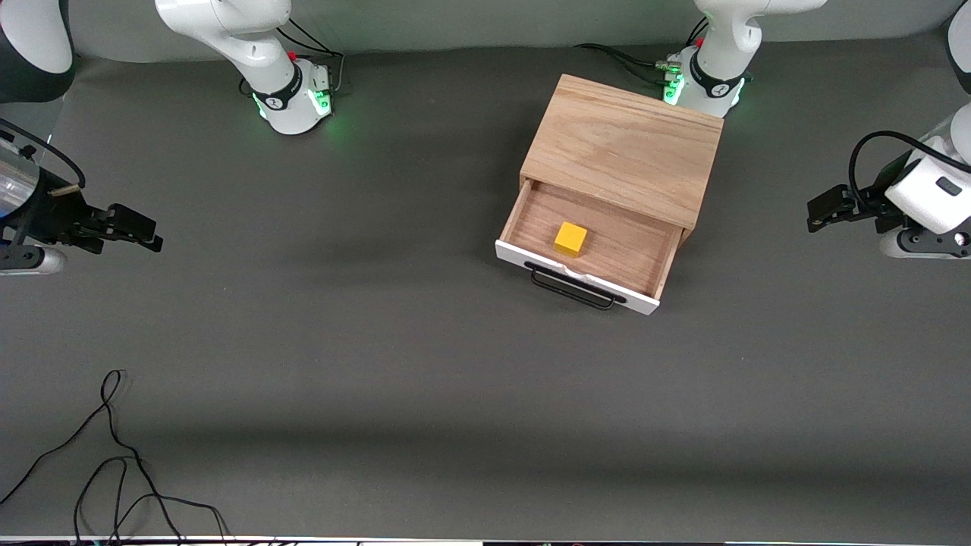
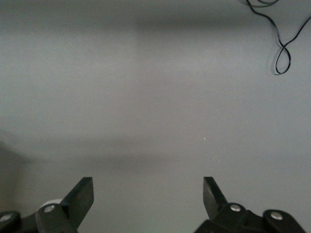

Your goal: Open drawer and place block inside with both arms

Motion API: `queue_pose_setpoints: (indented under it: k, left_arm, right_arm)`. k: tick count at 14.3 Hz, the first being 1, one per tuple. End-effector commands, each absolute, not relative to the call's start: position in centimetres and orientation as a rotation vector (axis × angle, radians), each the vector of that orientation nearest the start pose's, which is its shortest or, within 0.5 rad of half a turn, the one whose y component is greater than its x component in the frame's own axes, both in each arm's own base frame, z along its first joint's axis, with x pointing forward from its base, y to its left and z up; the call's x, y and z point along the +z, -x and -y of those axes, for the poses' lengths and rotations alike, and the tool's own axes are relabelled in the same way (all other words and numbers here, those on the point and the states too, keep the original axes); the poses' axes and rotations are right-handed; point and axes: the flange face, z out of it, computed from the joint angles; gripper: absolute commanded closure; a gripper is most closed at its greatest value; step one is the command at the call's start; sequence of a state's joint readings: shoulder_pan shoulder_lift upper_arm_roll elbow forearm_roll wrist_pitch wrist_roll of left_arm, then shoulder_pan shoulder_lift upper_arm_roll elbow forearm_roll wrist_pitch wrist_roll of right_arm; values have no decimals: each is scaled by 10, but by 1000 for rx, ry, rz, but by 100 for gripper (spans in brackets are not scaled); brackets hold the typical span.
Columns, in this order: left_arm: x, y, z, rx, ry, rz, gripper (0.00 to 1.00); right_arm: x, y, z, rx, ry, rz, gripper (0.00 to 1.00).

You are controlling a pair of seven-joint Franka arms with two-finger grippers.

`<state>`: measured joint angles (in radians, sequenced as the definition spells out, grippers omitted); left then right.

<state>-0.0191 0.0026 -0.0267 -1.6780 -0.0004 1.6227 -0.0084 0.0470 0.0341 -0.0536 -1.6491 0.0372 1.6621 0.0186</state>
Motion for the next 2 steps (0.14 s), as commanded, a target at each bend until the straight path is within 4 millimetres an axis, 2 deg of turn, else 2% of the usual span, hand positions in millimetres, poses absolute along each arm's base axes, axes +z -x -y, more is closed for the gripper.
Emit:
queue_pose_setpoints:
  k: [1, 2]
  left_arm:
    - [579, -554, 24, 100, 3124, -83, 0]
    - [579, -554, 25, 100, 3124, -88, 0]
  right_arm:
    - [567, -581, 1, 54, 3103, -33, 0]
    - [567, -581, 0, 55, 3103, -33, 0]
